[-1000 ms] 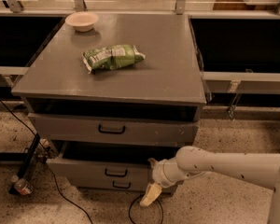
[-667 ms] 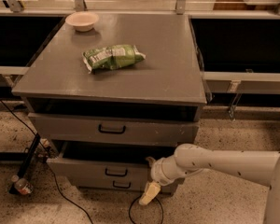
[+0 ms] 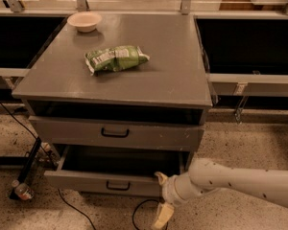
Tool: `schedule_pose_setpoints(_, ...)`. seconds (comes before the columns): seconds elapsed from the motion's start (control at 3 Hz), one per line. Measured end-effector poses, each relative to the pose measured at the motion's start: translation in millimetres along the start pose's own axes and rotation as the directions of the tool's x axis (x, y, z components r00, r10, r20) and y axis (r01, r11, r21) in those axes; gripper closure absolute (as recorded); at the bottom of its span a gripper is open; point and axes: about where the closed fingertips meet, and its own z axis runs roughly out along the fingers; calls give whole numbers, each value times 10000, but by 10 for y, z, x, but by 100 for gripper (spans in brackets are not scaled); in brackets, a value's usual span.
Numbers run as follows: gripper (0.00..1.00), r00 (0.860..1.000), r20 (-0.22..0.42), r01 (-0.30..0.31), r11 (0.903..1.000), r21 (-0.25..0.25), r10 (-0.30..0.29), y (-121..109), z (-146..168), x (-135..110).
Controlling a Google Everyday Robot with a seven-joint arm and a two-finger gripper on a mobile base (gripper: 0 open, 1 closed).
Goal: Open middle drawer
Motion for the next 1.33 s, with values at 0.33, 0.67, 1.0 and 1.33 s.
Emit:
schedule_pose_setpoints(0.33,0,10000,7,21,9999,-155,-21,398,-186,231)
schedule_pose_setpoints(0.67,0,10000,19,22,9998,-177,-21,403,-182,231)
schedule_pose_setpoints(1.0,0,9999,-114,-22,9993,-372,18,716,-300,348)
schedule_pose_setpoints(1.33,0,9998,-179,-83,9993,-369,77,1009,-442,450)
